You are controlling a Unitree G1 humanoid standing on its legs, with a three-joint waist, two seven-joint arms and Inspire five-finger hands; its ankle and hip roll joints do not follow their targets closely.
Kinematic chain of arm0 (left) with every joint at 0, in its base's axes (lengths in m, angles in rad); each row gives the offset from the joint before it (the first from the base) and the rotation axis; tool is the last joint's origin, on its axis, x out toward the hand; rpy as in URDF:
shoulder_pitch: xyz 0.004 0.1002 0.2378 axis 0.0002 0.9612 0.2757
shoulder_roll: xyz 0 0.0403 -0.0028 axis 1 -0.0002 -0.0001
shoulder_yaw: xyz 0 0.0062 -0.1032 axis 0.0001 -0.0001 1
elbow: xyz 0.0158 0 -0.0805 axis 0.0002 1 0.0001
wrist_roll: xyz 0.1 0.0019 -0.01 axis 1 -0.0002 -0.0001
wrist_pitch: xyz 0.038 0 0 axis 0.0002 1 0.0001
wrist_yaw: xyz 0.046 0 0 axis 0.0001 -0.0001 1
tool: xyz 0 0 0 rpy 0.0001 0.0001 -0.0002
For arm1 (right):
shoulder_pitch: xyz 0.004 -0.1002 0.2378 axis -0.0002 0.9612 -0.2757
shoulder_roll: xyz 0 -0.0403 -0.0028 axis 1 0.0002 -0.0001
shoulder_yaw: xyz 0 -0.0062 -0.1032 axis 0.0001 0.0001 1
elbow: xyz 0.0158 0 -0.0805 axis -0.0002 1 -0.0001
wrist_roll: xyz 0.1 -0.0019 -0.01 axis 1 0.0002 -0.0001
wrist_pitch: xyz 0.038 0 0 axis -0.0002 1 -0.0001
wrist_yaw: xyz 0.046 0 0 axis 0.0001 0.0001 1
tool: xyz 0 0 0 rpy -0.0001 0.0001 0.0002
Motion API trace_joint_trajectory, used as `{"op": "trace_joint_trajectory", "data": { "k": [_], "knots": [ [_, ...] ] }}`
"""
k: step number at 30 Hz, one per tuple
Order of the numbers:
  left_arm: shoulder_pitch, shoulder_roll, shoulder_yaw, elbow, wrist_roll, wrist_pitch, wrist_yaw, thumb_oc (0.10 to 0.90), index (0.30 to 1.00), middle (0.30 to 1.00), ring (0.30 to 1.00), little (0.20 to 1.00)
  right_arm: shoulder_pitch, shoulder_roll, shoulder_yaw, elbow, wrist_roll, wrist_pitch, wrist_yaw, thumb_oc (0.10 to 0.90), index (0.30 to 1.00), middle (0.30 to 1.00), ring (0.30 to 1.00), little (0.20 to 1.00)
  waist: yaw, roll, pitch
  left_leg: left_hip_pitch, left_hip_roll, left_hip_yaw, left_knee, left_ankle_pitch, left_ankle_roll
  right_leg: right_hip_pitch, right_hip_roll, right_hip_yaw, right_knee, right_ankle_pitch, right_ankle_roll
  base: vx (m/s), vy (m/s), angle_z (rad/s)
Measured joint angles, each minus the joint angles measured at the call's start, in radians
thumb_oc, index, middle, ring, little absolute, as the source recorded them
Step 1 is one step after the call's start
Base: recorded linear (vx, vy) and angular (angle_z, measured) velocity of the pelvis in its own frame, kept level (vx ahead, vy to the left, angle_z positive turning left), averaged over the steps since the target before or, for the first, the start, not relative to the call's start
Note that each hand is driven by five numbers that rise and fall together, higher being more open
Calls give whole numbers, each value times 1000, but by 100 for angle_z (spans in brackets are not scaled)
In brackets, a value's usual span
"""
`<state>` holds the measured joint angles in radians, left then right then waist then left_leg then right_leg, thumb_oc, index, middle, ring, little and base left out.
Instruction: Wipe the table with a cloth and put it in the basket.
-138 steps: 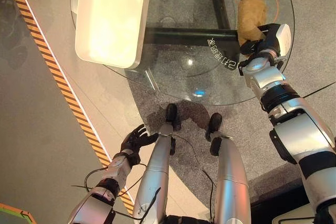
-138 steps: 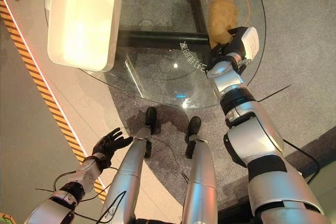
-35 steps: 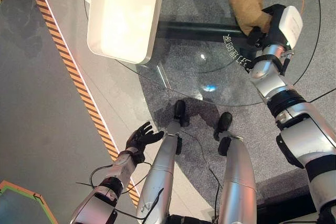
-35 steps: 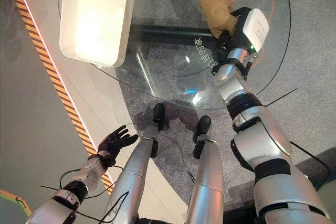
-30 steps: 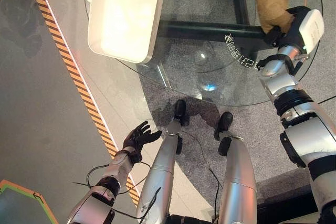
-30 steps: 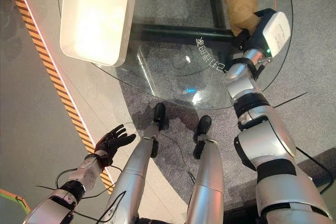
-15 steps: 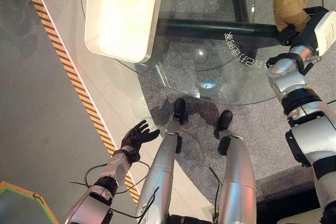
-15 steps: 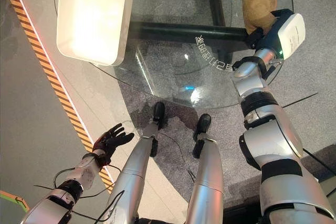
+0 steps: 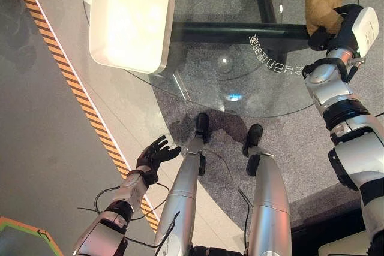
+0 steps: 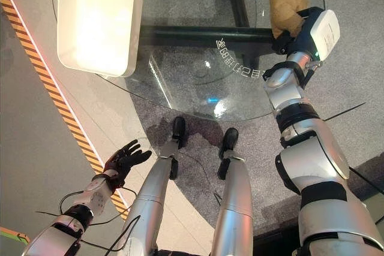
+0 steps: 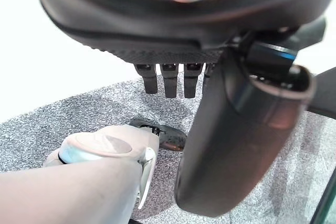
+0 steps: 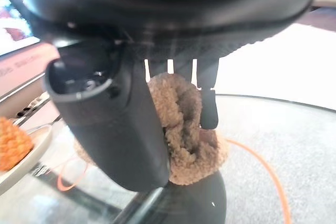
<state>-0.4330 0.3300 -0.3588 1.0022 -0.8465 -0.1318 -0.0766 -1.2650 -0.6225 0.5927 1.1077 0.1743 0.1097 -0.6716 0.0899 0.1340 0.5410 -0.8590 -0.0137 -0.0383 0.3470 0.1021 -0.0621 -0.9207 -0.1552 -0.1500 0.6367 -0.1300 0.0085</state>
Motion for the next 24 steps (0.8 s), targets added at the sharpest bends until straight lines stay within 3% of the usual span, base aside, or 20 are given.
{"op": "trace_joint_trajectory", "data": {
  "k": [10,24],
  "knots": [
    [3,-11,14,9,3,-3,-1,800,900,900,900,900,1,3,95,-103,-123,2,150,100,300,300,300,200,-9,2,-1,9,18,-2,-18,16,-13,-2,12,-4,-3,10,-23,-26,5,-2],
    [3,-43,14,7,8,-9,21,800,900,900,900,900,44,106,139,-242,-174,1,270,100,300,300,300,200,-7,9,-5,32,30,-1,-57,24,-26,-4,20,-5,5,-1,-40,-1,0,0]
  ]
}}
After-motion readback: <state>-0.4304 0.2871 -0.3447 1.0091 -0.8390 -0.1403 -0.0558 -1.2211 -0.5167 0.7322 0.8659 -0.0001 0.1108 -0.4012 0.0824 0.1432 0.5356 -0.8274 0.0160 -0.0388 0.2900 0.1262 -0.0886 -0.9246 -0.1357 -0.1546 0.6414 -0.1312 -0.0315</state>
